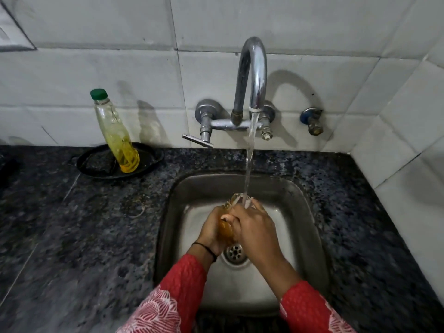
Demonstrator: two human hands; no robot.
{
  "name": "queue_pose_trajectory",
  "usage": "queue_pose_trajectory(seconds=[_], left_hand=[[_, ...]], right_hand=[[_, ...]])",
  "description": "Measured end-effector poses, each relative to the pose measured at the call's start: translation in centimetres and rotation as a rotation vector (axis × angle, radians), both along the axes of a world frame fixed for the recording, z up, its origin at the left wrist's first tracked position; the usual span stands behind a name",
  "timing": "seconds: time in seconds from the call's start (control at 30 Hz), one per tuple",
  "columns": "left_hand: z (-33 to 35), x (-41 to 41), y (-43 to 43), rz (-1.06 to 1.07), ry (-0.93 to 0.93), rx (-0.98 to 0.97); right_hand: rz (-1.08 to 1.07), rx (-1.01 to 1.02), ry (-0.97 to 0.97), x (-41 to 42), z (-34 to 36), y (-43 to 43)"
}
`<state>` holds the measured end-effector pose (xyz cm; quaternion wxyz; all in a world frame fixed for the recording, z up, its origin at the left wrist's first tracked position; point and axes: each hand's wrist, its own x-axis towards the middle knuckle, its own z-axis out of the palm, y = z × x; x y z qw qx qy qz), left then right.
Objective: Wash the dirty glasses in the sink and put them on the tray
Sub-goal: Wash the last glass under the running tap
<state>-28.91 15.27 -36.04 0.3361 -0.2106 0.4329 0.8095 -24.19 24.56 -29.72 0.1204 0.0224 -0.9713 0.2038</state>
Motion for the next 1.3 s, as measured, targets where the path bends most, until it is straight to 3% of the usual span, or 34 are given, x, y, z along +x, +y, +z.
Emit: queue_pose_trajectory(seconds=[0.1, 0.23, 0.33, 0.5, 0.6, 0.67, 0.77, 0.8, 0.87, 1.03, 1.1, 1.2, 1.3], left_hand=[[-0.4, -0.2, 0.2, 0.057, 0.074, 0.118], [-1.5, -0.4, 0.6, 0.096, 0.145, 0.165], [-2.3, -2.1, 0.5, 0.053, 0.089, 0.089], [-2.6, -5.1, -0.4, -0.294, -0.017, -0.249], [-3.2, -6.1, -0.6, -0.318, -0.028, -0.299], [-3.9, -6.5, -0.4, -0.15, 0.013, -0.105], [-4.4, -6.7, 0.9, 0.065, 0.092, 0.123], [-4.2, -6.7, 1.4, 0.088, 0.12, 0.121], [-3.8, -7.4, 1.9, 0.053, 0.088, 0.058], [-4.0, -9.3, 1.8, -0.119, -0.108, -0.165], [-4.0, -9.1, 1.7, -0.137, -0.121, -0.101], [-4.8, -8.9, 2.2, -0.012, -0.114, -0.033], [-5.3, -7.9, 4.0, 0.027, -0.038, -0.079]], right_hand=[[-0.029, 0.066, -0.107, -0.9, 0.7, 0.8], [-0.151, -0.118, -0.121, -1.8, 0.6, 0.1], [-0.091, -0.152, -0.164, -1.6, -0.5, -0.6], [0.311, 0.061, -0.44, -0.9, -3.7, 2.3], [0.289, 0.06, -0.418, -1.9, -4.4, 2.5], [0.145, -0.193, -0.298, -3.2, -4.6, 1.1], [-0.378, -1.106, -0.378, -6.6, -3.6, -1.3], [-0.487, -1.281, -0.384, -7.4, -3.8, -1.8], [-0.429, -1.065, -0.357, -7.5, -4.8, -2.4], [0.101, -0.135, -0.365, -4.6, -8.6, 1.1], [0.117, -0.07, -0.448, -5.0, -8.9, 2.1], [-0.161, -0.453, -0.379, -5.9, -7.9, 0.2], [-0.515, -1.188, -0.362, -8.6, -6.0, -1.3]])
